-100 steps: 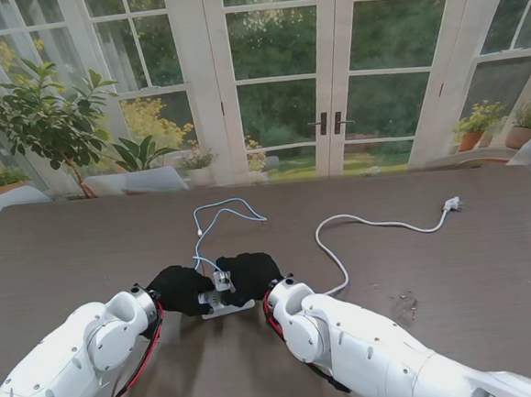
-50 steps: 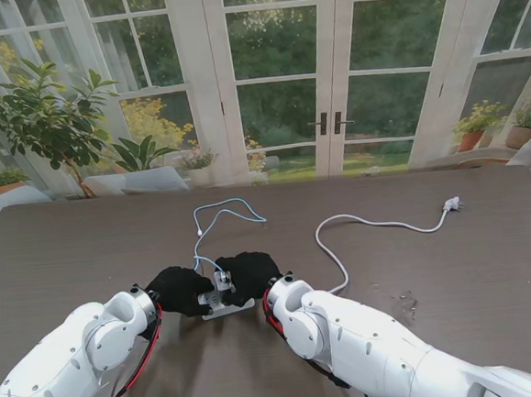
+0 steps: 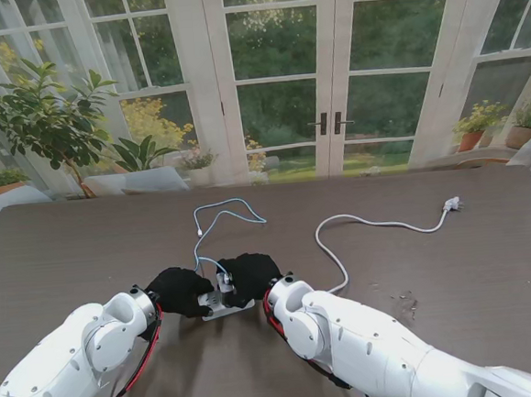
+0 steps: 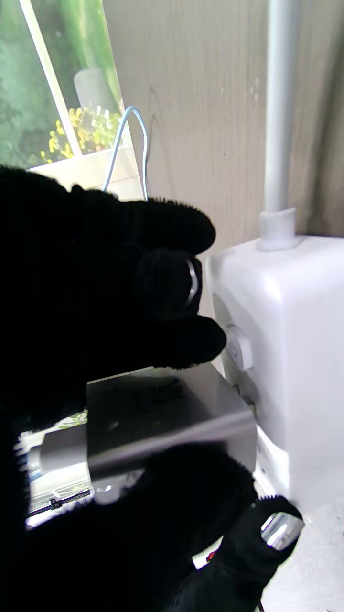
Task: Set up the charging station
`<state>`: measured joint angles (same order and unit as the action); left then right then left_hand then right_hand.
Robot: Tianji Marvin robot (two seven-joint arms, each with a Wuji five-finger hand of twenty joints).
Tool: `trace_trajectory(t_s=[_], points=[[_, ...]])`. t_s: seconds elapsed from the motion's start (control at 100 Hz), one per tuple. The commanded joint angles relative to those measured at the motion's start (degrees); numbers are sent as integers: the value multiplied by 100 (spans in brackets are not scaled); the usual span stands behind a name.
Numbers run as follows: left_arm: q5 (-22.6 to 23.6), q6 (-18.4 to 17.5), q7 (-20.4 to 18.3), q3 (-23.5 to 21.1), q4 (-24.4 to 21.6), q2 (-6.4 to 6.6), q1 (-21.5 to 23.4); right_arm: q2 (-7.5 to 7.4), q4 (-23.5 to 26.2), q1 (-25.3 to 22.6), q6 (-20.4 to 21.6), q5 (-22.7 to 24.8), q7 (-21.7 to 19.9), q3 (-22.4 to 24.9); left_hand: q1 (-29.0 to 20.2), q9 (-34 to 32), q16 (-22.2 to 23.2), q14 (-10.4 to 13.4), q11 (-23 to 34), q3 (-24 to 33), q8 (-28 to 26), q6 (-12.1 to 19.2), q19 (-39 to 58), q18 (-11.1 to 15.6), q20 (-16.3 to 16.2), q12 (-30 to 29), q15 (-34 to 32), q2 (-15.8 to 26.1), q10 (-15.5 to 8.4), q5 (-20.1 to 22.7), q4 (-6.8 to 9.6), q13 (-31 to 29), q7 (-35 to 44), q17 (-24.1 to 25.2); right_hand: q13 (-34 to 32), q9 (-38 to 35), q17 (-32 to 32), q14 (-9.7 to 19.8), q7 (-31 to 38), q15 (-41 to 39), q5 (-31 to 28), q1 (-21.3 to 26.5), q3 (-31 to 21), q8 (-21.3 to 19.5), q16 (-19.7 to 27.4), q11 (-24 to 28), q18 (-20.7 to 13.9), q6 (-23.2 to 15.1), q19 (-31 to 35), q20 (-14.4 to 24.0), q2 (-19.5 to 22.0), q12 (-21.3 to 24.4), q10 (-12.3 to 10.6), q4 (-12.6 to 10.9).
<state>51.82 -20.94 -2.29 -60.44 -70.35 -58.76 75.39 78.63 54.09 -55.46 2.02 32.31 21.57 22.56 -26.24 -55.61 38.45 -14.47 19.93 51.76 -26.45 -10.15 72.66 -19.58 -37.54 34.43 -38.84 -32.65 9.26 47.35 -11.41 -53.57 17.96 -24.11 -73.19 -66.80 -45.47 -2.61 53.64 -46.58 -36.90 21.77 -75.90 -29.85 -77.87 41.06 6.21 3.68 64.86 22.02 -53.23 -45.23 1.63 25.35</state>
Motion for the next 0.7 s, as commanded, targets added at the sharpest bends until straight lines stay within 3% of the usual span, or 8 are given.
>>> trace_trajectory(t_s=[0.0, 0.33, 0.59, 0.69], points=[[16, -9, -160, 40, 102, 17, 70, 49, -130, -69, 57, 12, -104, -92, -193, -102, -19, -49, -38, 79, -1, 483, -20, -51, -16, -69, -11, 154, 44, 406, 345, -20, 366, 155, -218, -252, -73, 202, 2176, -169, -1660, 810, -1182, -794, 4230, -22, -304, -1600, 260, -46, 269, -85, -83, -233], [-1, 0, -182, 35, 89, 17, 87, 211, -413, -22, 115, 4, 48, -237, -173, -95, -17, -43, -41, 34, 1, 491, -22, -51, -20, -69, -15, 202, 41, 397, 358, -18, 355, 163, -221, -389, -214, 224, 2041, -325, -1855, 858, -1252, -912, 4203, -78, -376, -1760, 281, -52, 42, -139, -136, -187], [-15, -6, -226, 26, 73, 22, 101, 141, -312, -3, 80, 50, -65, -247, -179, -94, -18, -43, -42, 27, 2, 487, -18, -52, -25, -69, -10, 197, 41, 390, 365, -11, 350, 158, -208, -275, -165, 215, 1967, -215, -1700, 755, -1099, -886, 4273, -127, -400, -1800, 245, -58, 265, -166, -135, -215], [-11, -14, -236, 31, 72, 25, 99, 69, -208, 11, 23, 160, -111, -262, -189, -92, -18, -38, -41, 35, -1, 489, -16, -44, -26, -68, -11, 188, 37, 407, 366, -17, 358, 156, -200, -232, -124, 185, 2005, -136, -1521, 535, -985, -550, 4305, -114, -354, -1872, 251, -29, 376, -57, -156, -205]])
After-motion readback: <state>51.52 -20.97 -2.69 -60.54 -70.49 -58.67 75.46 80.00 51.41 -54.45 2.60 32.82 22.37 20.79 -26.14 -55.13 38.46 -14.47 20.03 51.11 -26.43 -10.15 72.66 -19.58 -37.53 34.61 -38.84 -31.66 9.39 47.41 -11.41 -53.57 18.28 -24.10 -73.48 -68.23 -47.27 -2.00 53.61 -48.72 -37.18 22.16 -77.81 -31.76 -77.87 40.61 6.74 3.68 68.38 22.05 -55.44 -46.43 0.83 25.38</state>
